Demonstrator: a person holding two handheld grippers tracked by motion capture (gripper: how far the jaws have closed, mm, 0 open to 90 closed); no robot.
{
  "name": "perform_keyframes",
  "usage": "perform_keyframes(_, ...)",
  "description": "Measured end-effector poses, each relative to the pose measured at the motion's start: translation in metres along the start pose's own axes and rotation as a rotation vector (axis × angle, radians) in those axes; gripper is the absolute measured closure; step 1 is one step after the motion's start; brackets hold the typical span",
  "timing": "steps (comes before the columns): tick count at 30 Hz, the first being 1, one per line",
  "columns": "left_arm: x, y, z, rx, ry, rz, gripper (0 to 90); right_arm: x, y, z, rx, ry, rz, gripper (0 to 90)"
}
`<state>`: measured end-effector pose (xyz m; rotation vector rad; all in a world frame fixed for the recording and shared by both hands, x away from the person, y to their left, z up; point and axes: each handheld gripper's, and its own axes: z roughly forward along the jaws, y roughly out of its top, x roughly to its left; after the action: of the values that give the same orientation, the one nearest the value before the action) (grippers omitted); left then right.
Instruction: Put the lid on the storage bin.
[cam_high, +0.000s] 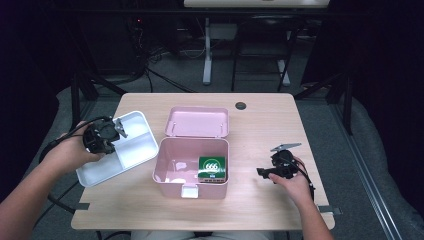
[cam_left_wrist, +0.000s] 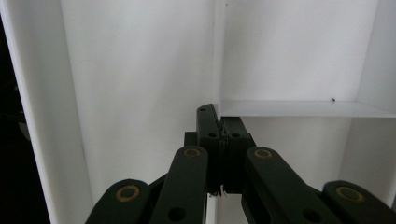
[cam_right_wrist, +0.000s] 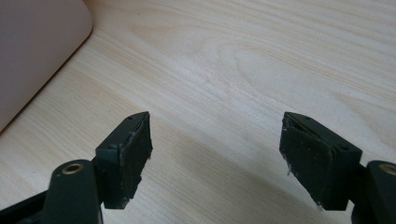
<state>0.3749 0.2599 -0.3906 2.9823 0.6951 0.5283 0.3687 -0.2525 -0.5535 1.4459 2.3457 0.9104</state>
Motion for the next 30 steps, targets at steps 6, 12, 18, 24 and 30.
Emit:
perform_keyframes(6,-0.001,0.004,-0.005,-0.010,0.012,0.025,89.2,0.000,0.000,0.000,-0.001,0.000,0.001,24.9)
perform_keyframes(12,-0.002,0.009,-0.010,-0.019,0.014,0.054,89.2,0.000,0.000,0.000,-0.001,-0.001,0.001,24.9)
perform_keyframes(18,-0.005,0.017,-0.013,-0.011,0.012,0.089,89.2,0.000,0.000,0.000,-0.001,-0.003,0.001,24.8)
perform_keyframes(24,-0.008,0.026,-0.014,-0.022,-0.001,0.113,89.2,0.000,0.000,0.001,0.002,-0.005,0.001,24.9)
perform_keyframes(30,-0.014,0.042,-0.012,-0.044,-0.007,0.165,89.2,0.000,0.000,0.001,0.001,-0.005,0.000,24.8)
